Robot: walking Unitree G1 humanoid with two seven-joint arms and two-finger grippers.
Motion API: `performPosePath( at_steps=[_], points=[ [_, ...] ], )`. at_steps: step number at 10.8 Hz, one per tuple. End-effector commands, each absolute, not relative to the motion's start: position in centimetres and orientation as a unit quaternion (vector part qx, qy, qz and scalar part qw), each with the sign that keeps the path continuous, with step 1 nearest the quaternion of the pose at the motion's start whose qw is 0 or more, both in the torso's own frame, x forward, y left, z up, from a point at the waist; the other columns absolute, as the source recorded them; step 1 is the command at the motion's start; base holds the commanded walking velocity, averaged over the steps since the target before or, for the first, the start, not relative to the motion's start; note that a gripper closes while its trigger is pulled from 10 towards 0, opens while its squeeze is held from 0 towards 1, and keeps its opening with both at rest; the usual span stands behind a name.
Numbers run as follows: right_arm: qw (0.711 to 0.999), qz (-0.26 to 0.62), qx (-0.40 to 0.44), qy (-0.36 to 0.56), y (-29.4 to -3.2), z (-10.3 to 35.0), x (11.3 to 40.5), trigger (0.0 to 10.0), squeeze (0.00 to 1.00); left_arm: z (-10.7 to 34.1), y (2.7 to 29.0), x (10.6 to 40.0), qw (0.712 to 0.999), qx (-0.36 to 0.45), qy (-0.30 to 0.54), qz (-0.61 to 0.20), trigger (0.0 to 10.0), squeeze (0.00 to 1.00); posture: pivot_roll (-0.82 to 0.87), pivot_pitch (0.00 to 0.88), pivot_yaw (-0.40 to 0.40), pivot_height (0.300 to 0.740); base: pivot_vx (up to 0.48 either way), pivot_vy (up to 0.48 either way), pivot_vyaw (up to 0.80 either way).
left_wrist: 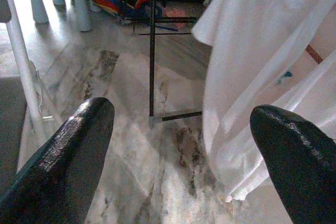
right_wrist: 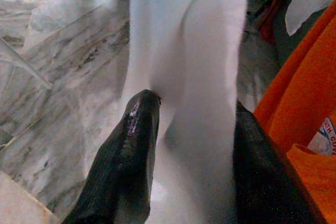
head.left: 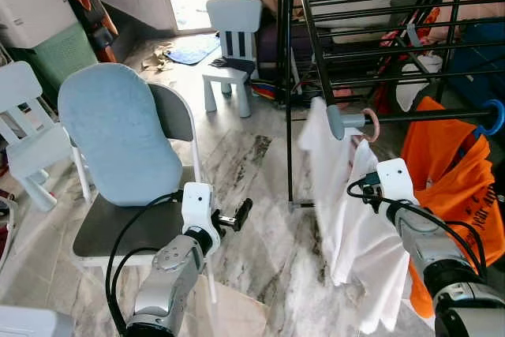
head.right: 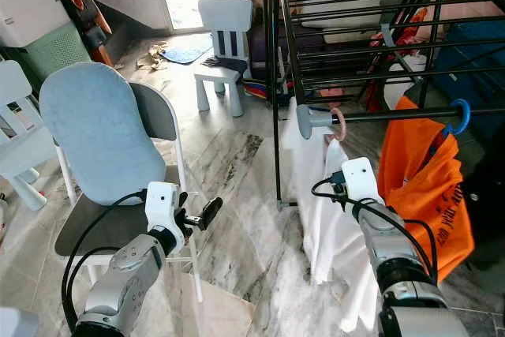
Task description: Hang hanger
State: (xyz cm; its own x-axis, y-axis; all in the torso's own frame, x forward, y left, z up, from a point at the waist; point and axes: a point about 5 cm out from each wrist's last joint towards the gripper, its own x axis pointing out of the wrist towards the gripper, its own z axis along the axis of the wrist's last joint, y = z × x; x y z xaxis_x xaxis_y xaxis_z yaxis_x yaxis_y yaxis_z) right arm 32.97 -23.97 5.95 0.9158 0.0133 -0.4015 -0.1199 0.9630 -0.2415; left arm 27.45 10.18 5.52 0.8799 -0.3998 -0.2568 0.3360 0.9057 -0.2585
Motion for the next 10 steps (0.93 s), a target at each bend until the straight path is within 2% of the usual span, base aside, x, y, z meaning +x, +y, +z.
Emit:
performPosePath(
  at_steps=[1, 6, 10],
  points=[
    [0.972, 0.034, -0.131, 0.193, -23.9, 6.5, 33.4, 0.0, 0.0, 5.7, 10.4, 27.5, 0.966, -0.097, 0.152, -0.183, 10.0, 0.0, -0.21, 0.0, 0.078, 0.74, 0.0, 0.0, 0.0],
    [0.976, 0.027, -0.13, 0.173, -23.8, 7.2, 33.9, 0.0, 0.0, 6.2, 10.7, 28.2, 0.969, -0.091, 0.144, -0.179, 10.0, 0.0, -0.2, 0.0, 0.076, 0.74, 0.0, 0.0, 0.0],
    [0.991, -0.001, -0.12, 0.065, -23.4, 10.9, 34.8, 0.0, 0.0, 9.1, 11.0, 30.3, 0.978, -0.099, 0.087, -0.16, 10.0, 0.0, -0.22, 0.0, 0.072, 0.74, 0.0, 0.0, 0.0]
  ],
)
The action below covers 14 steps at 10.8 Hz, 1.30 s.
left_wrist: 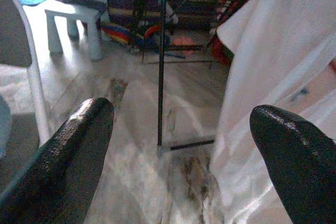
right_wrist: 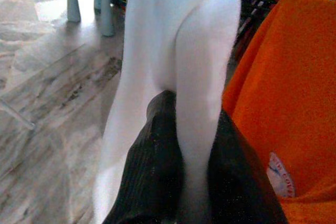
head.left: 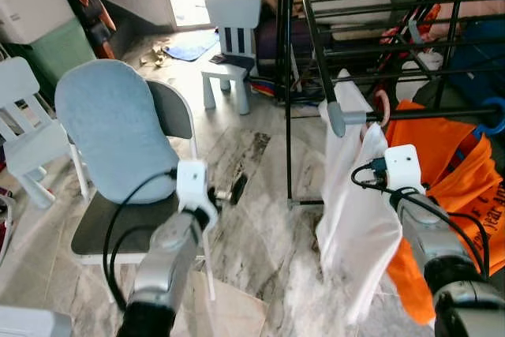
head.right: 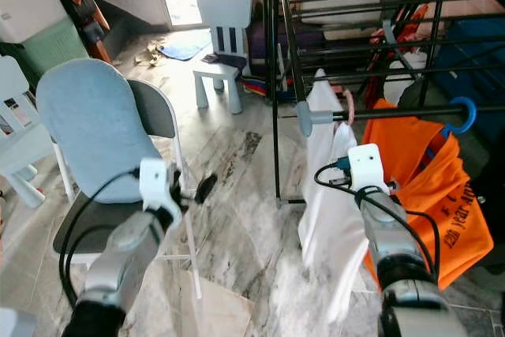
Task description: Hang hanger
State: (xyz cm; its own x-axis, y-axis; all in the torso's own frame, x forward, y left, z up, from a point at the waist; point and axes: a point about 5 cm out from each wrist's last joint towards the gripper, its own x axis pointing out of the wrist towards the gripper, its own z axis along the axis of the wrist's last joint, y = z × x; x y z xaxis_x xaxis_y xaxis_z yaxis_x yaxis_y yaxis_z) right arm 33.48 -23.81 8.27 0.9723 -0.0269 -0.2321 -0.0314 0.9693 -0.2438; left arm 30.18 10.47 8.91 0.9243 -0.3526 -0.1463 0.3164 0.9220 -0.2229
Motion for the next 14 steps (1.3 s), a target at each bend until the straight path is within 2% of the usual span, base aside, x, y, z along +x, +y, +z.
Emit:
performPosePath(
  at_steps=[1, 3, 4, 5, 7, 9, 14],
  points=[
    [0.992, -0.002, -0.119, 0.05, -23.3, 11.3, 34.7, 0.0, 0.0, 9.6, 11.0, 30.8, 0.979, -0.099, 0.078, -0.159, 10.0, 0.0, -0.22, 0.0, 0.077, 0.74, 0.0, 0.0, 0.0],
    [0.992, 0.021, -0.105, 0.065, -22.7, 10.1, 32.1, 0.0, 0.0, 10.5, 11.4, 31.5, 0.984, -0.095, 0.054, -0.141, 10.0, 0.0, -0.24, 0.0, 0.085, 0.74, 0.0, 0.0, 0.0],
    [0.991, 0.029, -0.103, 0.079, -22.3, 9.1, 30.3, 1.8, 0.0, 10.7, 11.6, 31.8, 0.985, -0.091, 0.048, -0.137, 10.0, 0.0, -0.26, 0.0, 0.091, 0.74, 0.0, 0.0, 0.0],
    [0.99, 0.031, -0.099, 0.099, -22.3, 7.9, 28.8, 9.8, 0.0, 11.0, 11.8, 32.0, 0.986, -0.09, 0.044, -0.134, 10.0, 0.0, -0.26, 0.0, 0.088, 0.74, 0.0, 0.0, 0.0],
    [0.983, 0.043, -0.124, 0.129, -22.6, 6.9, 27.2, 10.0, 0.0, 11.6, 11.9, 32.4, 0.987, -0.091, 0.028, -0.128, 10.0, 0.0, -0.26, 0.0, 0.068, 0.74, 0.0, 0.0, 0.0],
    [0.979, 0.067, -0.135, 0.138, -22.4, 6.8, 27.2, 10.0, 0.0, 12.1, 12.2, 32.0, 0.99, -0.087, 0.014, -0.11, 10.0, 0.0, -0.21, 0.0, 0.028, 0.74, 0.0, 0.0, 0.0],
    [0.986, 0.089, -0.094, 0.105, -18.6, 8.0, 27.8, 10.0, 0.0, 10.3, 12.6, 29.2, 0.992, -0.051, 0.053, -0.102, 10.0, 0.0, -0.16, 0.0, 0.003, 0.74, 0.0, 0.0, 0.0]
  ],
)
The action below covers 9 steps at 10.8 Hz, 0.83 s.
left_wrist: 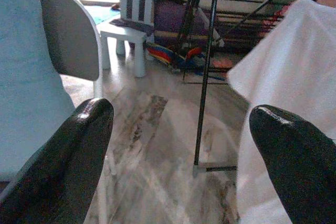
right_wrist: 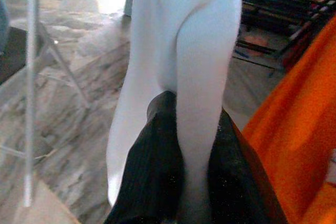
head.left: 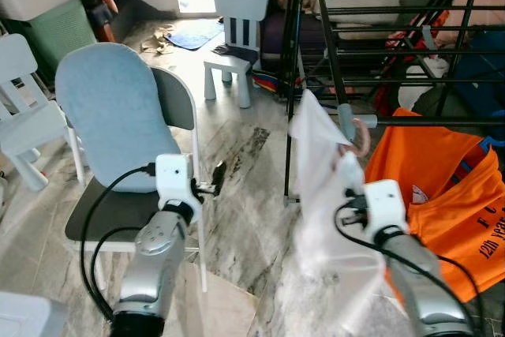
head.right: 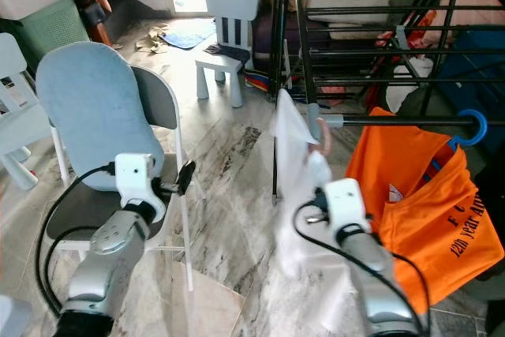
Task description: Hang hanger
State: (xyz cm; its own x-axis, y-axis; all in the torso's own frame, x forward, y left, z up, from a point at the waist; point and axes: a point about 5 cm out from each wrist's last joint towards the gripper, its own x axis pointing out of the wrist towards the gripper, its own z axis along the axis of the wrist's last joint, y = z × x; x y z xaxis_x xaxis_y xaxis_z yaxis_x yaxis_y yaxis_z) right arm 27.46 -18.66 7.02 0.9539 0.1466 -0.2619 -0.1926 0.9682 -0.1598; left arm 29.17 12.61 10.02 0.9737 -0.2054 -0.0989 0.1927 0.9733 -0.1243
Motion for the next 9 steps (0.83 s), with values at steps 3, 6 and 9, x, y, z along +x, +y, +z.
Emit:
performPosePath(
  at_steps=[3, 6, 9],
  points=[
    [0.987, 0.087, -0.083, 0.106, -18.0, 8.3, 27.7, 10.0, 0.0, 10.0, 12.0, 28.1, 0.989, -0.044, 0.073, -0.123, 10.0, 0.0, -0.16, 0.0, 0.03, 0.74, -0.089, 0.0, 0.0],
    [0.988, 0.071, -0.072, 0.113, -18.2, 8.2, 27.3, 10.0, 0.0, 10.0, 11.4, 27.9, 0.985, -0.037, 0.085, -0.144, 10.0, 0.0, -0.16, 0.0, 0.043, 0.74, -0.284, 0.0, 0.0],
    [0.987, 0.082, -0.067, 0.118, -17.3, 8.2, 27.3, 10.0, 0.0, 10.3, 11.6, 27.7, 0.986, -0.039, 0.088, -0.137, 10.0, 0.0, -0.15, 0.0, 0.03, 0.74, -0.358, 0.0, 0.0]
  ],
)
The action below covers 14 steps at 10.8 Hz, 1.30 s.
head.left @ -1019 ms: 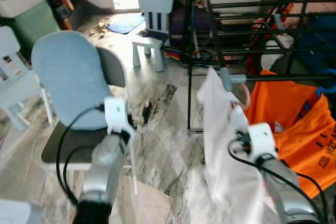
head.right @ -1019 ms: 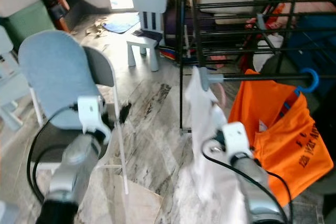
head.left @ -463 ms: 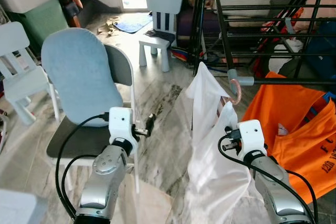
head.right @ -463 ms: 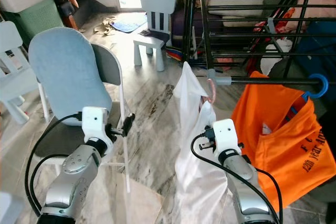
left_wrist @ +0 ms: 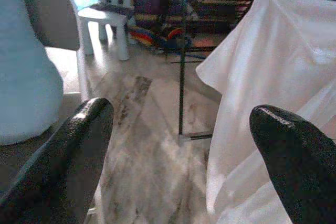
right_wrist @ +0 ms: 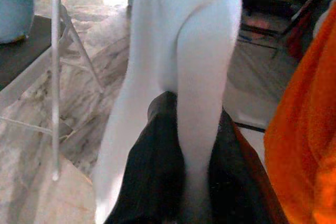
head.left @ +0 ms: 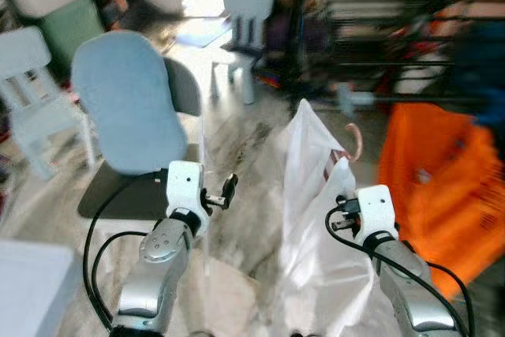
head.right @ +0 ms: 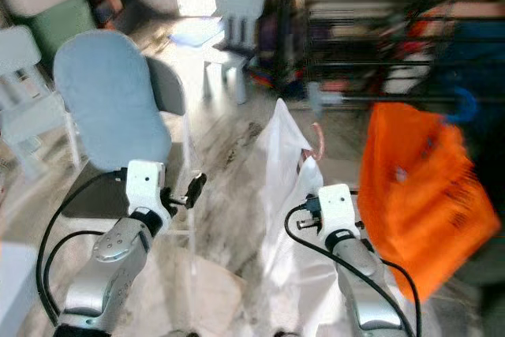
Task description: Hang hanger
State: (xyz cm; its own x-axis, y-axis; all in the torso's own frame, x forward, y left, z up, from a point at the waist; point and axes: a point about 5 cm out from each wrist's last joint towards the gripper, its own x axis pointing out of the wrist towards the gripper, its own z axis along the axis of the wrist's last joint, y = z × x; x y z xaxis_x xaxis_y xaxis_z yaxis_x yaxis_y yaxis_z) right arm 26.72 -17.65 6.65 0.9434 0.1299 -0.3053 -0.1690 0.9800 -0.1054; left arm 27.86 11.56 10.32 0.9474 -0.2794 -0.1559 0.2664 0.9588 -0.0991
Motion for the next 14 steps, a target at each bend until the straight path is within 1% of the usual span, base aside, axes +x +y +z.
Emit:
performPosePath(
  at_steps=[1, 3, 7, 10, 14],
  points=[
    [0.987, 0.086, -0.068, 0.119, -17.2, 8.3, 27.4, 10.0, 0.0, 10.1, 11.6, 27.5, 0.986, -0.039, 0.091, -0.137, 10.0, 0.0, -0.15, 0.006, 0.026, 0.74, -0.356, 0.0, 0.0],
    [0.986, 0.084, -0.07, 0.123, -17.5, 8.2, 27.3, 10.0, 0.0, 10.1, 11.4, 27.2, 0.985, -0.04, 0.094, -0.137, 10.0, 0.0, -0.15, 0.011, 0.022, 0.74, -0.356, 0.0, 0.0],
    [0.984, 0.091, -0.072, 0.133, -17.3, 8.0, 26.9, 10.0, 0.0, 10.0, 10.8, 27.1, 0.983, -0.038, 0.101, -0.15, 10.0, 0.0, -0.17, 0.008, 0.021, 0.74, -0.356, 0.0, 0.0],
    [0.983, 0.095, -0.077, 0.136, -17.4, 8.1, 27.2, 10.0, 0.0, 9.8, 10.4, 27.1, 0.982, -0.036, 0.102, -0.156, 10.0, 0.0, -0.17, 0.001, 0.016, 0.74, -0.356, 0.0, 0.0],
    [0.982, 0.104, -0.075, 0.139, -16.7, 8.0, 27.3, 10.0, 0.0, 9.5, 10.0, 26.8, 0.981, -0.032, 0.106, -0.161, 10.0, 0.0, -0.16, 0.002, 0.014, 0.74, -0.335, 0.0, 0.0]
  ],
)
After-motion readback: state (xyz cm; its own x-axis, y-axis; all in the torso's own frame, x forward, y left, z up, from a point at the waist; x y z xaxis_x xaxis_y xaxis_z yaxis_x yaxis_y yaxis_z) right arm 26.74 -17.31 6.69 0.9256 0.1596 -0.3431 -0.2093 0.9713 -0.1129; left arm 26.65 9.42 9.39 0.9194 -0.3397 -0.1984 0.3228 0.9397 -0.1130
